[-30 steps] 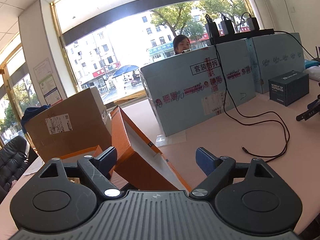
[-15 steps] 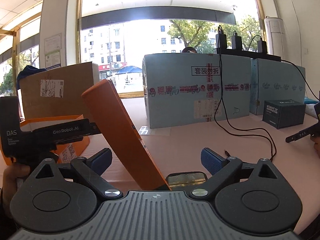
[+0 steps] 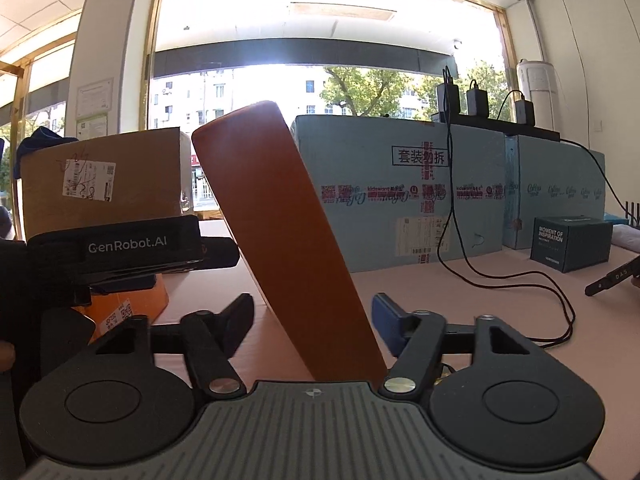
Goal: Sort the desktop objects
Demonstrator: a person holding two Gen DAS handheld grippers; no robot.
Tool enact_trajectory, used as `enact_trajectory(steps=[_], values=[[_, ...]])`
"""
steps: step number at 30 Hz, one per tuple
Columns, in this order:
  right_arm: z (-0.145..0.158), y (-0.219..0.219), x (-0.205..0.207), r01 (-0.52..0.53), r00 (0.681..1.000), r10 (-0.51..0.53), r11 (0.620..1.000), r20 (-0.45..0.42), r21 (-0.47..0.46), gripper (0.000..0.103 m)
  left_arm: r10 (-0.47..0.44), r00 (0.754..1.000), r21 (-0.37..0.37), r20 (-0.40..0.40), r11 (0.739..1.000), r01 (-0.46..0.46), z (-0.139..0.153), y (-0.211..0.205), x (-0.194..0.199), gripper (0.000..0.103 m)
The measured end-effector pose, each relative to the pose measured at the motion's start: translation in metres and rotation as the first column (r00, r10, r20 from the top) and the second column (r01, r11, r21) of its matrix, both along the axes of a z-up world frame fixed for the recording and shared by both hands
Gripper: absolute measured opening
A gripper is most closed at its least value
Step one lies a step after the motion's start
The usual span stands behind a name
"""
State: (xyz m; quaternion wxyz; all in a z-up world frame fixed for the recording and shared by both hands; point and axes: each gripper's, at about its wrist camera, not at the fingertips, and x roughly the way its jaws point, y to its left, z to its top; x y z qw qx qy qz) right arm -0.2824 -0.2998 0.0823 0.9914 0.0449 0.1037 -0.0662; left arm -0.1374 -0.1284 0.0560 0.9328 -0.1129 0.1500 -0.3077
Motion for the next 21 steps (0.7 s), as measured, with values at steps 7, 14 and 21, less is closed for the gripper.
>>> enact_trajectory(steps=[7,14,21], values=[[0.011,-0.012,-0.009,-0.035,0.999,0.038,0.97,-0.009,0.24,0.03,0.053,0.994,0.039,0.095,0.998,-0.057,0.009,0.002,-0.017,0.103],[0.004,-0.056,-0.078,-0.036,0.997,0.07,0.828,-0.039,0.56,0.029,-0.003,0.999,0.041,0.035,0.999,0.002,0.012,0.003,-0.016,0.103],[-0.018,-0.08,-0.155,0.028,0.989,0.08,0.732,-0.126,0.681,0.033,-0.125,0.991,0.183,-0.044,0.974,0.131,-0.002,-0.031,-0.004,0.103]])
